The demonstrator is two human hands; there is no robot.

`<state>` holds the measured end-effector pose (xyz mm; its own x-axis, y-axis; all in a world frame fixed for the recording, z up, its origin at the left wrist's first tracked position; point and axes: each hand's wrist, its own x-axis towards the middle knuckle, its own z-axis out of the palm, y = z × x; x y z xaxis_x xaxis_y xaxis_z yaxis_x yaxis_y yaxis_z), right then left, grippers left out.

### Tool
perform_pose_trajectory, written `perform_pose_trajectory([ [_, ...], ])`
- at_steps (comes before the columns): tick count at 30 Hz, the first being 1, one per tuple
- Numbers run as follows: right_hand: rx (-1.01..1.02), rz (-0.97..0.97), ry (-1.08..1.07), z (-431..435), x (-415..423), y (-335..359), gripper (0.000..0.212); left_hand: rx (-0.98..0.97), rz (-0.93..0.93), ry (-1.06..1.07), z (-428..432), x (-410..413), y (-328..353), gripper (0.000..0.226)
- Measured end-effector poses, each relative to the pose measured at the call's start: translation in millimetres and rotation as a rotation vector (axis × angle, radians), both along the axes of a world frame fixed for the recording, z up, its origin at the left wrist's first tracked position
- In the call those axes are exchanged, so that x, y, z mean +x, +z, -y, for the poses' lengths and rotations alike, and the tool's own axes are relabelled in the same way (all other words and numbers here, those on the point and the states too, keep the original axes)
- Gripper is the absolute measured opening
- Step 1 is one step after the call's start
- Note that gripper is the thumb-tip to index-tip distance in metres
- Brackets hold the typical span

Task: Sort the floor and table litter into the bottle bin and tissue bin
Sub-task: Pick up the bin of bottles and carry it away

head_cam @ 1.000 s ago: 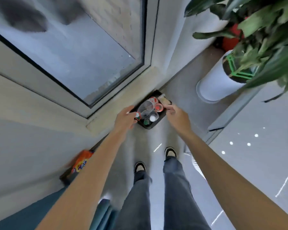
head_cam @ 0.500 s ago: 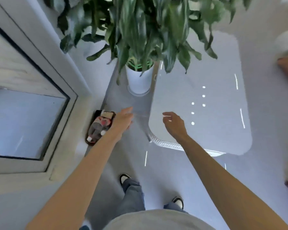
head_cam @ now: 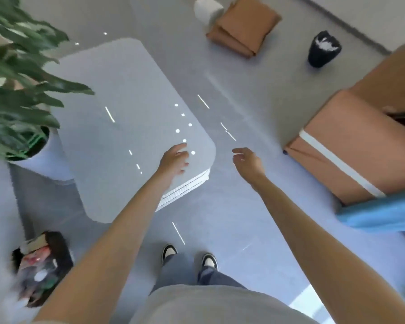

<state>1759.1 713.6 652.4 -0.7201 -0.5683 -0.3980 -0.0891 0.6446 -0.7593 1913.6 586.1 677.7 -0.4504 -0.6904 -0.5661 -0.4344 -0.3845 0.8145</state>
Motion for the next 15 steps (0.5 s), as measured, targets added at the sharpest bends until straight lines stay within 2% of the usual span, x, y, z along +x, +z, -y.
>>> perform_pose_trajectory([
  [7,0.013,0.020,-0.263,-49,-111,0,0.033,-0.061,0.000,-0.283,-11,-153,2,0.039],
  [15,0.087,0.049,-0.398,-13,-253,-9,0.036,-0.076,0.023,-0.451,40,-321,-8,0.039],
])
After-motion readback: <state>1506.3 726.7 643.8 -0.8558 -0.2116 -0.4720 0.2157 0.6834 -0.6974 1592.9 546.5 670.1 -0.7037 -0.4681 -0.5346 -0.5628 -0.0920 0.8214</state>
